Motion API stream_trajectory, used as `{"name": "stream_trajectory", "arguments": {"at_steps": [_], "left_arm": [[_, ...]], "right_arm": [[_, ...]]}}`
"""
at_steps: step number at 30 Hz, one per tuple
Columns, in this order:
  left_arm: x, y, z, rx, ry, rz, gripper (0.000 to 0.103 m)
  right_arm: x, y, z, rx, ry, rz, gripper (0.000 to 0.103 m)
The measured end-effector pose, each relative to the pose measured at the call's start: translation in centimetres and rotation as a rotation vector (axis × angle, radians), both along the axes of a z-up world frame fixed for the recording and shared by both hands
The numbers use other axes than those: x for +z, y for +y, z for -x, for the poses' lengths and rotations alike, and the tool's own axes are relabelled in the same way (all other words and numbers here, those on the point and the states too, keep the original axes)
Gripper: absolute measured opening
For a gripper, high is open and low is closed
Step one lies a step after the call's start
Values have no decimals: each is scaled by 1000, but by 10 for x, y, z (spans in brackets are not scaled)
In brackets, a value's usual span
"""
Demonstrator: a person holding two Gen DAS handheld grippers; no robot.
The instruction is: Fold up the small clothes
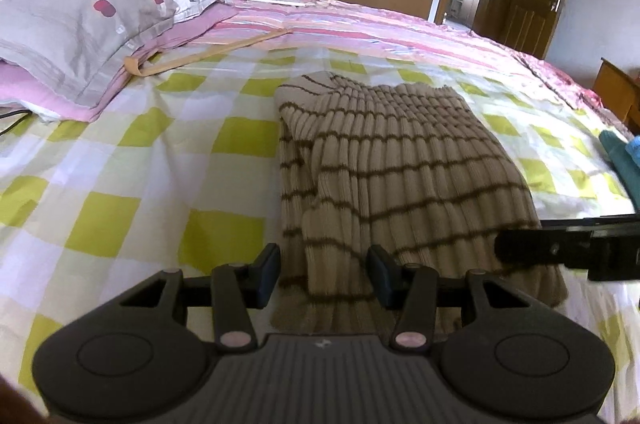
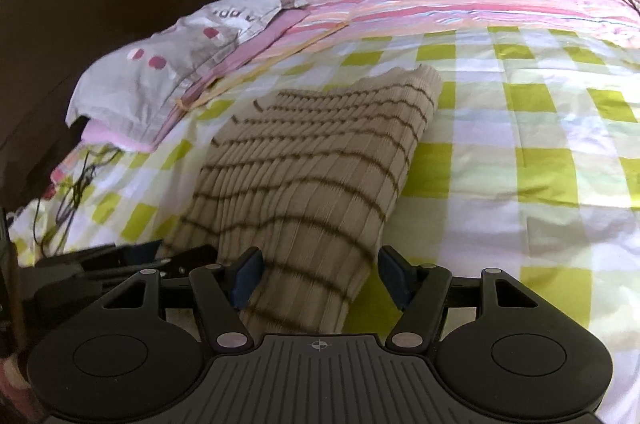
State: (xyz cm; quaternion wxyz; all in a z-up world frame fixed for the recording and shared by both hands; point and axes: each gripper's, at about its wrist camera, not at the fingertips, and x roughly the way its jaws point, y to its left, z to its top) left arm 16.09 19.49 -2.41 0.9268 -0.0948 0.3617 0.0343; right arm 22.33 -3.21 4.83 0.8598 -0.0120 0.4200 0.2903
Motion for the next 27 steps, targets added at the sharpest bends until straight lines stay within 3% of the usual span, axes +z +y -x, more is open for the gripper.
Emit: {"name": "stream_trajectory", "arguments": {"at_steps": [6, 19, 27], "left_arm": [[2, -6, 14, 11, 12, -13, 54], [2, -25, 30, 5, 22, -96, 57], [0, -30, 38, 5, 51, -100, 63]], "right_arm": [[-7, 0, 17, -14, 4, 57, 64], [-9, -6, 46, -34, 24, 54, 64], [-7, -8, 56, -43, 28, 36, 64]]}}
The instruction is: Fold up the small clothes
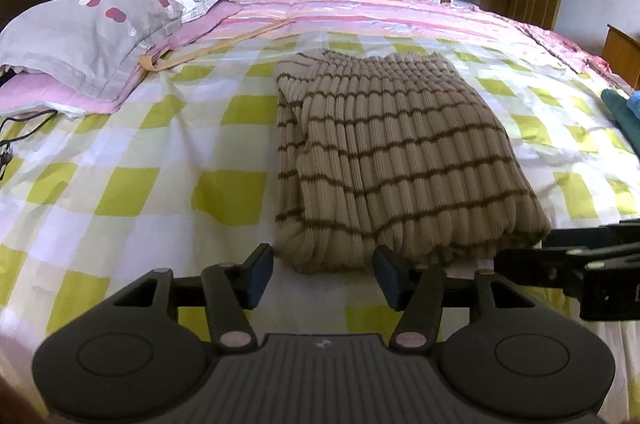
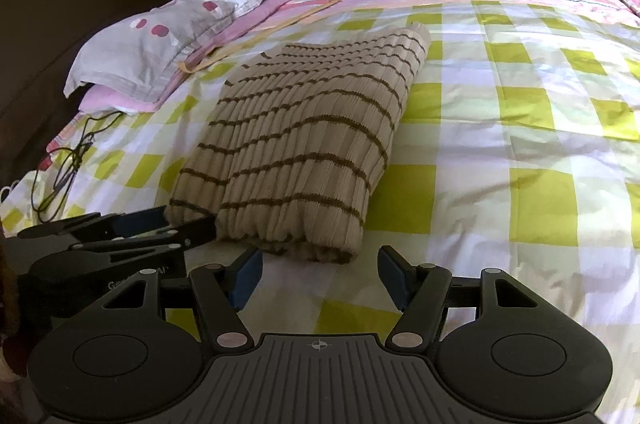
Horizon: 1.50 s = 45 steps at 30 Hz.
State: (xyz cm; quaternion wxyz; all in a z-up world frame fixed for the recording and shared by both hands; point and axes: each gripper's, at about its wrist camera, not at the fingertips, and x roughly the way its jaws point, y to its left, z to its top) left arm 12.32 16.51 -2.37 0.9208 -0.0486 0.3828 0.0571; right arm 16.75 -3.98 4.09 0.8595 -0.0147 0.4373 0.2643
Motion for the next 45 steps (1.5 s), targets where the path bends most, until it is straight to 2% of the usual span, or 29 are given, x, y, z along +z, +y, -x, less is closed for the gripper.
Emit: {"name": "stream_trajectory", "arguments": {"at_steps": [5, 13, 21, 34, 45], "left_arm": [[-5, -12, 5, -29, 32, -17, 66], [-1, -29, 16, -61, 27, -23, 72], [2, -32, 24, -49, 18, -31, 76], [4, -40, 35, -38, 14, -59, 86], [5, -43, 39, -24, 13, -54, 94]], "right_arm": [[1, 0, 7, 0, -2, -4, 65], [5, -6, 17, -12, -17, -3, 65], [6, -14, 26, -25, -18, -3, 65], [3, -19, 40, -28, -29, 14, 66], [3, -27, 46, -40, -26, -10, 66]]}}
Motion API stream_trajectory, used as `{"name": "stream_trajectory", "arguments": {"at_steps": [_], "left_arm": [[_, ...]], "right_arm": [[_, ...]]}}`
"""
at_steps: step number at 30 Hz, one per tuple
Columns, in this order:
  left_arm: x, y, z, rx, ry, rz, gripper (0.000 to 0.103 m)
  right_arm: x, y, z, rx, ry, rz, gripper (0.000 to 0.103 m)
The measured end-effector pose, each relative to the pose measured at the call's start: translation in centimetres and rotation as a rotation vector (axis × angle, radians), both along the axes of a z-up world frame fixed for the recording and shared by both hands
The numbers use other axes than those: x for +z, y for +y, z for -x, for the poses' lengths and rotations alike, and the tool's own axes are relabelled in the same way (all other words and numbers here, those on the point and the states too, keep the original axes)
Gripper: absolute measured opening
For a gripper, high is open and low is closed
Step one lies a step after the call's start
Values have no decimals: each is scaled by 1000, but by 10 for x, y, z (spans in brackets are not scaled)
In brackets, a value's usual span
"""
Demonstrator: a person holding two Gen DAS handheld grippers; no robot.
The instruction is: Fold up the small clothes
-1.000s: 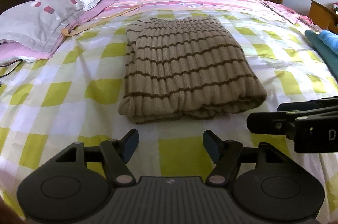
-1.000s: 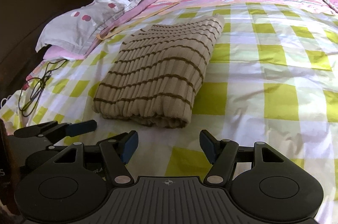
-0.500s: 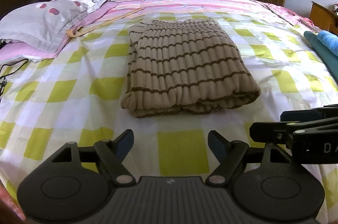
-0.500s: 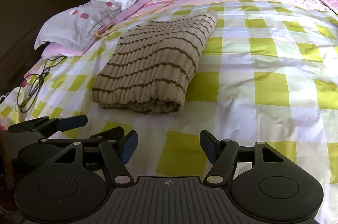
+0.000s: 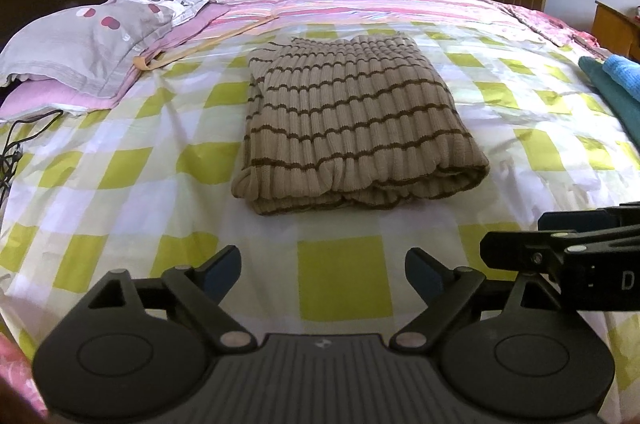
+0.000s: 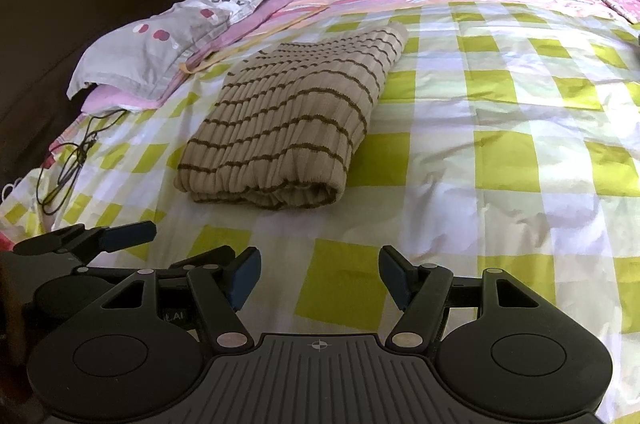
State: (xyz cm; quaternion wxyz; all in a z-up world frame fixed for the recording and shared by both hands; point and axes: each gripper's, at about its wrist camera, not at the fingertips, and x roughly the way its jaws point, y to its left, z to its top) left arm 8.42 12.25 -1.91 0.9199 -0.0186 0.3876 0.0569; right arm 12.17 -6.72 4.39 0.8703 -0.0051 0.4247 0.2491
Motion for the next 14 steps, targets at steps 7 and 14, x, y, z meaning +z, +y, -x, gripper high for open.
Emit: {"name": "stream_trajectory", "arguments": {"at_steps": [7, 14], "left_arm": [[0, -1, 1, 1, -4, -8, 95], [-1, -2, 1, 6, -4, -32, 95]], "right_arm": [[-2, -1, 1, -5, 1, -3, 66], [-3, -1, 0, -5, 2, 0, 66]]}}
